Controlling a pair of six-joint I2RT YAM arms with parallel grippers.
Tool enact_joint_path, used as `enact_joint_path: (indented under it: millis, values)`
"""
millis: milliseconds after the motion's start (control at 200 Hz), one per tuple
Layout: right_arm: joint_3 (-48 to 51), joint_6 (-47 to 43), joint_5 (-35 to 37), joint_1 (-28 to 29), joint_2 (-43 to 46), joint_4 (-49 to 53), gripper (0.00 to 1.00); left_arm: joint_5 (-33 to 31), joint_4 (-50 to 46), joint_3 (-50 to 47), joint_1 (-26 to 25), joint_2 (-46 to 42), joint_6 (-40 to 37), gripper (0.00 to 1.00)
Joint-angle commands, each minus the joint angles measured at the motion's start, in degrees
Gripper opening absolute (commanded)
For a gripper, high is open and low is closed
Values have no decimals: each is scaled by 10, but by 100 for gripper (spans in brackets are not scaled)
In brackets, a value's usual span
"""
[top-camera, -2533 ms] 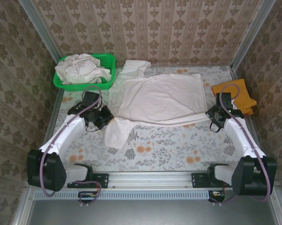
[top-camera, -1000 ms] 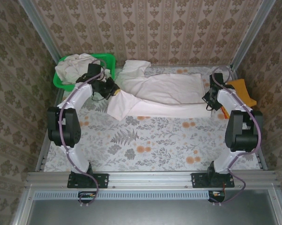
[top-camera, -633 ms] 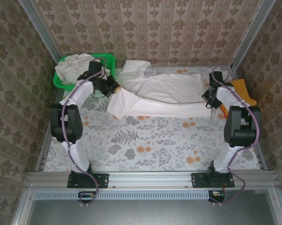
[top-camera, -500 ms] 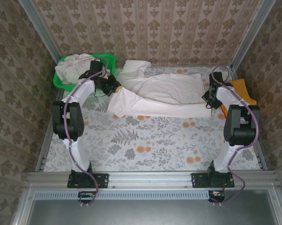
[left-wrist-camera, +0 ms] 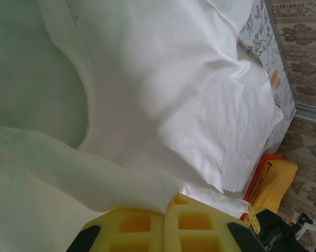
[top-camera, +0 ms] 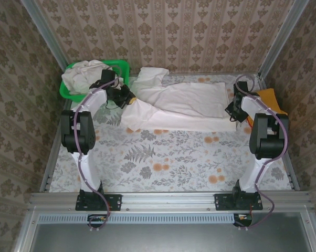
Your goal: Fold and stack the t-shirts
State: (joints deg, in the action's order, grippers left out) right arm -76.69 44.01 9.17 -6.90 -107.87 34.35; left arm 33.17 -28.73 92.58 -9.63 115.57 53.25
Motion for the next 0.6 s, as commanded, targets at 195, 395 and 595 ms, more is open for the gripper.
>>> enact_joint_path:
  millis: [195,395,595]
  values:
    - [-20,-72,-28,-4,-14,-53,18,-7,9,3,6,1,-4,0]
    - [17,-141,-10,-4,44,-97,63,-14,20,-12,6,-11,3,27]
    - [114,-207,-109,-3,140,-192,77,-40,38,-45,5,-49,-9,79]
